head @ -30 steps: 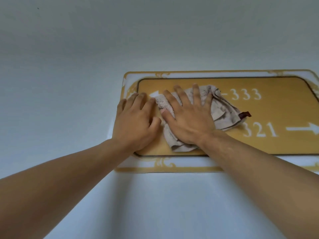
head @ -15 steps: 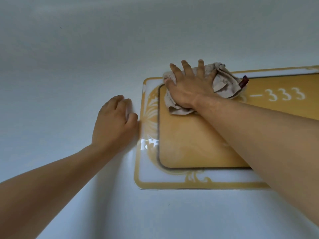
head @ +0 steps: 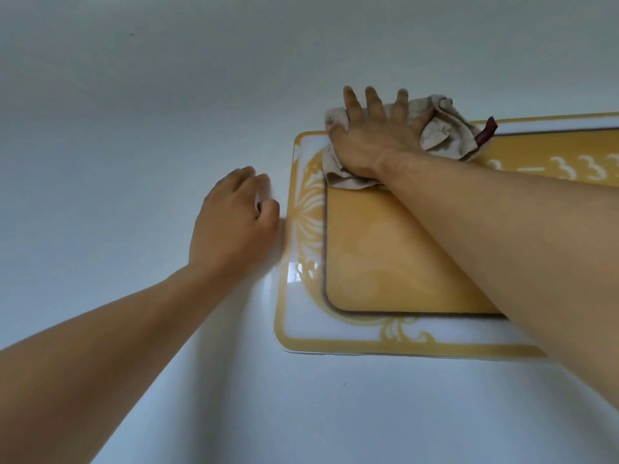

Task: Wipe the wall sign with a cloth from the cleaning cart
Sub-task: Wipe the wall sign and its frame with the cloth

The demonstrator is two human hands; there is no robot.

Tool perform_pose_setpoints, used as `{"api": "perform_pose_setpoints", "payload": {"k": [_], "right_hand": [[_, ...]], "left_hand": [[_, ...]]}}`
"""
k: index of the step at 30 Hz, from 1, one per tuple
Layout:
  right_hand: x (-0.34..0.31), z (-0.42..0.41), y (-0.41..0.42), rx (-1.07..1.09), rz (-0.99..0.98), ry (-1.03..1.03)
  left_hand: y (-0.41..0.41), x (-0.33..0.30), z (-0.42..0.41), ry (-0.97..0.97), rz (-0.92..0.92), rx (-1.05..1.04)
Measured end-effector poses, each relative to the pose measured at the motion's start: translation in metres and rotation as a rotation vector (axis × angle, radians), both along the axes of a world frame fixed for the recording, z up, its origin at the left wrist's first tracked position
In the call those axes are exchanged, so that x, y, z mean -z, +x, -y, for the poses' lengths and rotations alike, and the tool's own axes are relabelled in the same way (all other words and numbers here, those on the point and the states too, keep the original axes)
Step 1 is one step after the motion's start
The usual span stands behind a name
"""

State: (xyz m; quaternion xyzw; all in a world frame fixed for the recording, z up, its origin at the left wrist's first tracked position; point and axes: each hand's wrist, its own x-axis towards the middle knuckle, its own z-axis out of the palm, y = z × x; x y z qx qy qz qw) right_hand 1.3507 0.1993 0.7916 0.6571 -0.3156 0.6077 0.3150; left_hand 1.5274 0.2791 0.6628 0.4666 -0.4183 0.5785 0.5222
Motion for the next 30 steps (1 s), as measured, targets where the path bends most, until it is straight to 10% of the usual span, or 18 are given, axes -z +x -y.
{"api": "perform_pose_setpoints", "payload": {"k": [30], "right_hand": [[0.182,-0.001,0.007,0.009,-0.028,-0.059]], "left_hand": [[0.0,0.069,-0.005,0.114,-0.027,-0.033]]}}
